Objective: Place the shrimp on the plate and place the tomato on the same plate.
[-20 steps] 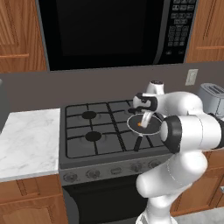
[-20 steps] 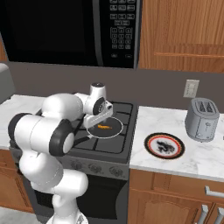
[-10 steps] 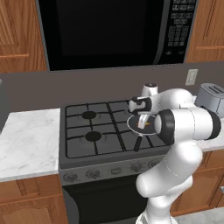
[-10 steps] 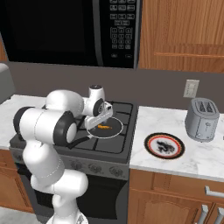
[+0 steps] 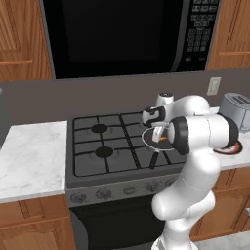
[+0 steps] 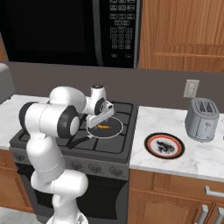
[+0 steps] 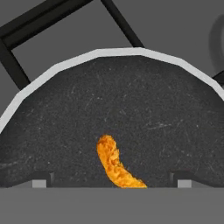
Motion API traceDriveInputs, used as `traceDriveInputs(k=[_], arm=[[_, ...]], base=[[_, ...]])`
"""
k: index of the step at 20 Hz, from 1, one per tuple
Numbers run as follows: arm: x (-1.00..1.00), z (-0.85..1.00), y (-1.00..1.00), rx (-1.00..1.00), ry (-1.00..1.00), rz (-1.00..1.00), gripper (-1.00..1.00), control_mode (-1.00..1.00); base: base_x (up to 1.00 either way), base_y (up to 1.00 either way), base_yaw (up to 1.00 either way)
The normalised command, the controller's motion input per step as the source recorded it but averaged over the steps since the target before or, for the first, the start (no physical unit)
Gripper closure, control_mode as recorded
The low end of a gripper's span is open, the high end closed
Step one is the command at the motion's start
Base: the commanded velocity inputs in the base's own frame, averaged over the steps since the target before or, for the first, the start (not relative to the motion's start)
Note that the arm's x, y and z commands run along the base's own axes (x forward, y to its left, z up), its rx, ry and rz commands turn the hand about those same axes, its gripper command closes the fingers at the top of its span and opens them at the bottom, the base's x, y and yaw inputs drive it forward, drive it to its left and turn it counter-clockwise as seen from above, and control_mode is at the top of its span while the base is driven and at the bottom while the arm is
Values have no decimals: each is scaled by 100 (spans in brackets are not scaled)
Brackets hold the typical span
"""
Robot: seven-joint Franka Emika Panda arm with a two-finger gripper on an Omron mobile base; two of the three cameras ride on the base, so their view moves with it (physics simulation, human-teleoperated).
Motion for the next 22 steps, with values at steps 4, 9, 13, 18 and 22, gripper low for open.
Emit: traceDriveInputs(k=[4, 9, 13, 18, 22], arm=[[1, -15, 0, 0, 0, 0, -100, -100], [0, -15, -6, 0, 0, 0, -100, -100], [0, -14, 0, 0, 0, 0, -100, -100], [9, -11, 0, 0, 0, 0, -100, -100], [7, -1, 0, 0, 0, 0, -100, -100]], base=[[0, 0, 0], [0, 0, 0], [0, 0, 0], [0, 0, 0], [0, 0, 0]])
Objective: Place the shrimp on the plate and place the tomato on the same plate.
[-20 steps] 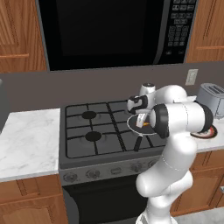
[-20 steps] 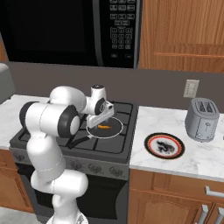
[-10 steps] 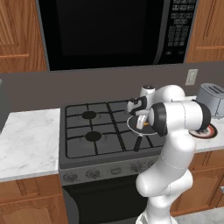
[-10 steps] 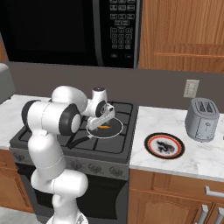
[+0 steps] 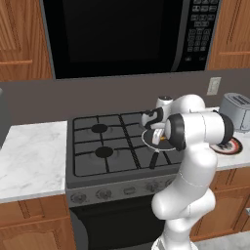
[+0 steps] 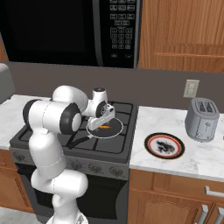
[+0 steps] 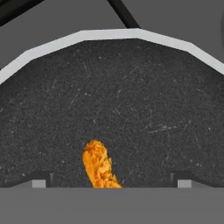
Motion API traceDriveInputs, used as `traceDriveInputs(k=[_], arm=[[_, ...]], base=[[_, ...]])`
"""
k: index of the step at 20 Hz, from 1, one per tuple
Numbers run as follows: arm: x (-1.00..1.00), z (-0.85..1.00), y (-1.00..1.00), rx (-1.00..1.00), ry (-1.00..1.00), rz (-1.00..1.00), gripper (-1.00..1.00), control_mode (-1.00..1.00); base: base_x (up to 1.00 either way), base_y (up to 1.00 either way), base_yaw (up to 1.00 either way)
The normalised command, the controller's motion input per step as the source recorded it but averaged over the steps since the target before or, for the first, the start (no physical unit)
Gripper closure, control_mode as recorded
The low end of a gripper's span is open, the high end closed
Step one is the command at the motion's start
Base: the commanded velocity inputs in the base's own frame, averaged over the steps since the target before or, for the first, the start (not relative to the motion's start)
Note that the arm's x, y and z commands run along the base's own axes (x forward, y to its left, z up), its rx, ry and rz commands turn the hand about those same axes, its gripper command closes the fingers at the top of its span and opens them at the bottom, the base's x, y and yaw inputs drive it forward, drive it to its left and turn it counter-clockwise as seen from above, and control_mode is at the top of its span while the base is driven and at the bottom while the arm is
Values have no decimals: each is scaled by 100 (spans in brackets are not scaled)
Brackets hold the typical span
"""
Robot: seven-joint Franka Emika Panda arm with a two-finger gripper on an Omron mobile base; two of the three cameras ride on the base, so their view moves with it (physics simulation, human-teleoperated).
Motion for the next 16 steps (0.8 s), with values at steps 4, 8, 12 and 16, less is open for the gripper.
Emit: traceDriveInputs(k=[4, 8, 12, 16], arm=[[15, -6, 0, 0, 0, 0, -100, -100], [6, -9, 0, 0, 0, 0, -100, -100], [0, -22, 0, 0, 0, 0, -100, -100], [0, -40, 0, 0, 0, 0, 100, -100]], base=[[0, 0, 0], [0, 0, 0], [0, 0, 0], [0, 0, 0]])
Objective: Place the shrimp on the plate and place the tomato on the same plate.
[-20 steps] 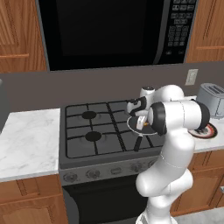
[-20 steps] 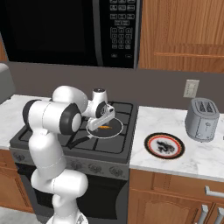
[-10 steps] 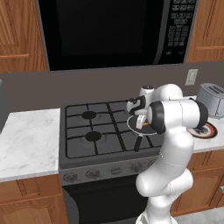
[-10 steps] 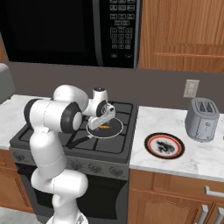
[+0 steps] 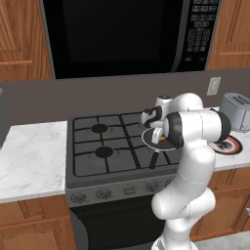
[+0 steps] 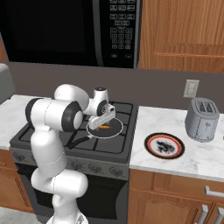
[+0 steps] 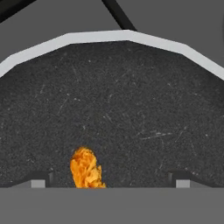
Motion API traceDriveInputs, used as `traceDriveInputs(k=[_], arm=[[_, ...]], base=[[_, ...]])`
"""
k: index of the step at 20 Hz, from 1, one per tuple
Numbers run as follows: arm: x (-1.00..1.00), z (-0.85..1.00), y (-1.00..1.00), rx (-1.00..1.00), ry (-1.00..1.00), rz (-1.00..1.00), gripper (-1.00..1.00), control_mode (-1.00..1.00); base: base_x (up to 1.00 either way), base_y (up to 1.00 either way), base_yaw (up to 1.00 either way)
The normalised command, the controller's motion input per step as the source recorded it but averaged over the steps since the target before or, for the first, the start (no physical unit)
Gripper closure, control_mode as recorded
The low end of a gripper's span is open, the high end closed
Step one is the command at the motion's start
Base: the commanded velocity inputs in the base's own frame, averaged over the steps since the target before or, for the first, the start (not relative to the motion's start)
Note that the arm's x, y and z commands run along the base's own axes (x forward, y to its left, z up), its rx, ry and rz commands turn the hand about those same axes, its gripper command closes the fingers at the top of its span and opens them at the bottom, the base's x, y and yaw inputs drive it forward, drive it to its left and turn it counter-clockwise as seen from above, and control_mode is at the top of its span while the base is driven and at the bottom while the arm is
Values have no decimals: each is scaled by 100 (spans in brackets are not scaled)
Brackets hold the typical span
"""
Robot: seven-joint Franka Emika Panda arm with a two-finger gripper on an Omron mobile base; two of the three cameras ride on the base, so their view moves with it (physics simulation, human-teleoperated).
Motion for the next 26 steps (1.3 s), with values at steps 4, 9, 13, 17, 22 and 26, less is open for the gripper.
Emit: traceDriveInputs(k=[4, 9, 13, 17, 22, 26], arm=[[0, -43, 0, 0, 0, 0, 100, -100], [0, -19, 0, 0, 0, 0, 100, -100], [0, -3, 0, 0, 0, 0, 100, -100], [0, -1, 0, 0, 0, 0, 100, -100], [0, 1, 0, 0, 0, 0, 100, -100], [-10, 34, 0, -4, -4, 0, 100, -100]], base=[[0, 0, 0], [0, 0, 0], [0, 0, 0], [0, 0, 0], [0, 0, 0], [0, 0, 0]])
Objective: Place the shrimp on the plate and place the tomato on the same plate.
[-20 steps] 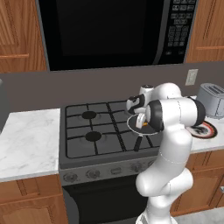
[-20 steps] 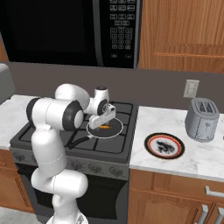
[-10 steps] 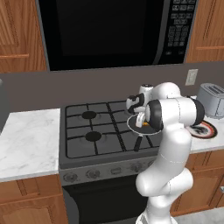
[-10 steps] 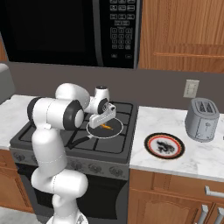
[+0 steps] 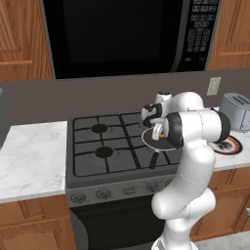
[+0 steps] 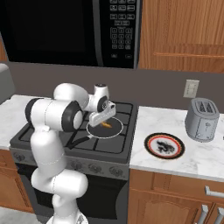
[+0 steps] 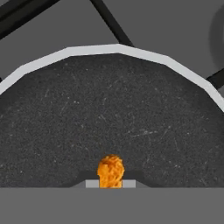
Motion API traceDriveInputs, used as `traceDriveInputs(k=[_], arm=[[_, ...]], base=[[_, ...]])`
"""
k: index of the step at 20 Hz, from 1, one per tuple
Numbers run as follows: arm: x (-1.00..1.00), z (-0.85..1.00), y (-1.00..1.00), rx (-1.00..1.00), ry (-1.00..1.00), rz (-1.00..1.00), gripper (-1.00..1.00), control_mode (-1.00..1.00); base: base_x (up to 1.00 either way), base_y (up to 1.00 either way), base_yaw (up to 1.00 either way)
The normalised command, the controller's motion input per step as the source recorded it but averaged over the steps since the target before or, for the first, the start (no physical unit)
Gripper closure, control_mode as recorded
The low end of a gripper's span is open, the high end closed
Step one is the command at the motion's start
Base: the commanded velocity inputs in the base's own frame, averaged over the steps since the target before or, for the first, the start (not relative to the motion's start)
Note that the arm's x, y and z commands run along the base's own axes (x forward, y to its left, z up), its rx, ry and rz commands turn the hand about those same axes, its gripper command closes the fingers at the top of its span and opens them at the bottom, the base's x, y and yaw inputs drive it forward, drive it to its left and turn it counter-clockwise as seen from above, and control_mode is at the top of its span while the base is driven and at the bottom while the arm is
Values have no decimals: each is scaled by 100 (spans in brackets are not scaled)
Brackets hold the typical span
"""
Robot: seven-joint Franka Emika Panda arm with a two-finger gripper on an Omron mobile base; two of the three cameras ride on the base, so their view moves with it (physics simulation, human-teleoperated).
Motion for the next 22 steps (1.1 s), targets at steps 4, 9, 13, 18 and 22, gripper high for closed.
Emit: traceDriveInputs(k=[4, 9, 13, 18, 22], arm=[[-30, 56, 0, -4, -3, -1, 100, -100], [-40, 42, -15, -4, 0, -9, 100, -100], [-28, 8, -42, -1, 0, -20, 100, -100], [-20, 2, -62, 0, 0, -26, 100, -100], [-13, 19, -72, 0, 0, -25, 100, -100]], base=[[0, 0, 0], [0, 0, 0], [0, 0, 0], [0, 0, 0], [0, 0, 0]])
